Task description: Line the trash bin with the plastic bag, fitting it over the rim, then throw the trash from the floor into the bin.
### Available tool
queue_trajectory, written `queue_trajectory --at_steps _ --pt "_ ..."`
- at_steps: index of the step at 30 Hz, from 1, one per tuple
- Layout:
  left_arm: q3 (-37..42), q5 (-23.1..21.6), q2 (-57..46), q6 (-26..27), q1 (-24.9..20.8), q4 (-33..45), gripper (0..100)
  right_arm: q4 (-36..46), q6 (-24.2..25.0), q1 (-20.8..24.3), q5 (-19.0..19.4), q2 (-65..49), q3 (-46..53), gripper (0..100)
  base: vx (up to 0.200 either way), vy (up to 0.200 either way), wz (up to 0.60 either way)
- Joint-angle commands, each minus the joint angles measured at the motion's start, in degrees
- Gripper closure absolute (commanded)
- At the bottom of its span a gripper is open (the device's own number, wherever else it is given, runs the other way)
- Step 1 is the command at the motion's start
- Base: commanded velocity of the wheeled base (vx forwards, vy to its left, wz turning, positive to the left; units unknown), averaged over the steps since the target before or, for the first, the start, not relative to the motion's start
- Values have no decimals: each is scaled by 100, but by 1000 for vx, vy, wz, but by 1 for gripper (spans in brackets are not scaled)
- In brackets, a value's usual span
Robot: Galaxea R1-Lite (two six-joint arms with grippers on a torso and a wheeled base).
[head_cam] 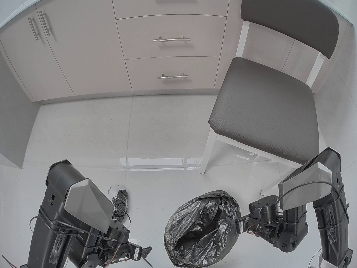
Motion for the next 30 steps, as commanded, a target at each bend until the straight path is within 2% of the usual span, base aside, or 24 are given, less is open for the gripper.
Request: queue_trajectory --at_steps 1,18,23,30 --pt "-8 10 26 23 13 -1 0 -102 -14 8 4 29 184 0 0 0 0" --pt "-34 37 62 40 4 -1 0 -102 -31 -97 -67 258 -45 0 0 0 0" --pt "-43 37 62 40 4 -1 0 -102 -84 -106 -383 266 -62 0 0 0 0" --pt "-43 37 62 40 4 -1 0 -102 -93 -106 -366 310 -36 0 0 0 0"
